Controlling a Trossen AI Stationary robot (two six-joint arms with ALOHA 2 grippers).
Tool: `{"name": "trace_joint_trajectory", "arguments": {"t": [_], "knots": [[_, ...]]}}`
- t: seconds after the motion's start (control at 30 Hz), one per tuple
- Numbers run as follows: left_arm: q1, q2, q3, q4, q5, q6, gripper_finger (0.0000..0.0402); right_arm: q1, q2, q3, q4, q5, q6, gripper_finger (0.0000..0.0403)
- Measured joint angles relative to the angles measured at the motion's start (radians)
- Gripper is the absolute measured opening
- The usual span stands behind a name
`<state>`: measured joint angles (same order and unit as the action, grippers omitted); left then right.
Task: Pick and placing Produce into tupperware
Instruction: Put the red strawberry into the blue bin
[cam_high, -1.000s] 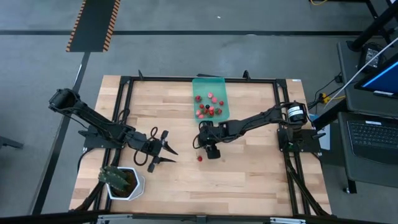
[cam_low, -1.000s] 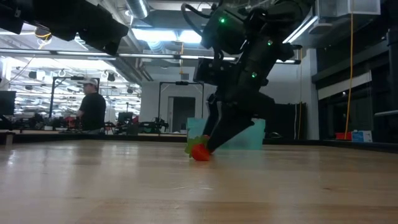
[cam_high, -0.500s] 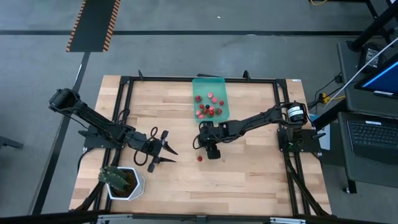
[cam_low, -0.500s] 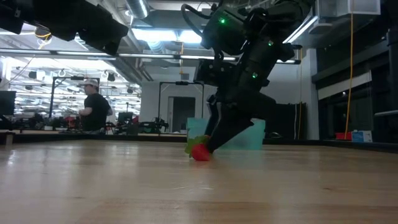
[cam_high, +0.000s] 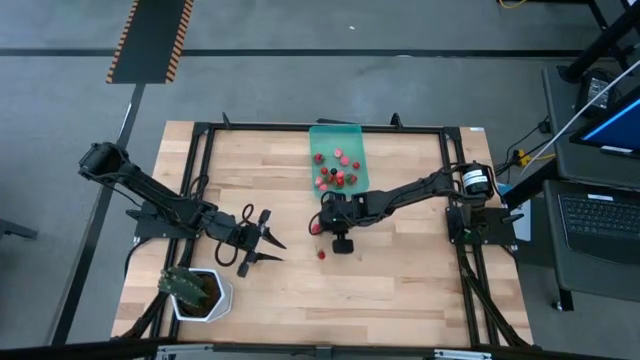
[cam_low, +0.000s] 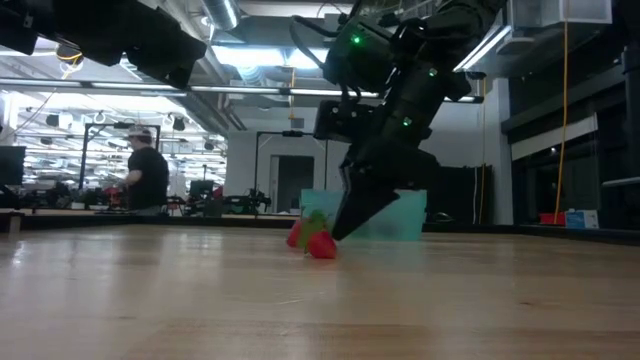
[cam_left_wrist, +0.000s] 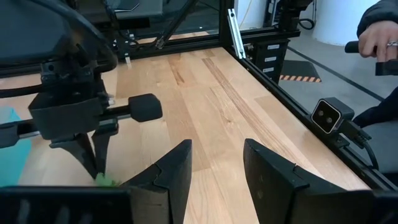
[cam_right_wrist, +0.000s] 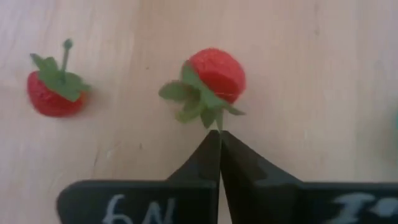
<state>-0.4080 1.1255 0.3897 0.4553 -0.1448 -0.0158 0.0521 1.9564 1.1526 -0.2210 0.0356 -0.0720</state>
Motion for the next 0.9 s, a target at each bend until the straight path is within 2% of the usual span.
{"name": "trace_joint_trajectory", "arguments": {"t": [0.13, 0.33, 0.47, 0.9], "knots": [[0.000, 0.000, 0.000, 0.000, 0.000, -0.001, 0.0137, 0.000, 0.000, 0.000, -0.011, -0.012, 0.000, 0.0005], [0.000, 0.000, 0.000, 0.000, 0.000, -0.006, 0.0137, 0.000, 0.000, 0.000, -0.020, -0.014, 0.010, 0.0025], [0.000, 0.000, 0.000, 0.001, 0.000, -0.006, 0.0137, 0.000, 0.000, 0.000, -0.033, -0.031, 0.010, 0.0006], [0.000, 0.000, 0.000, 0.001, -0.001, -0.007, 0.0137, 0.000, 0.000, 0.000, -0.052, -0.032, 0.032, 0.0009]]}}
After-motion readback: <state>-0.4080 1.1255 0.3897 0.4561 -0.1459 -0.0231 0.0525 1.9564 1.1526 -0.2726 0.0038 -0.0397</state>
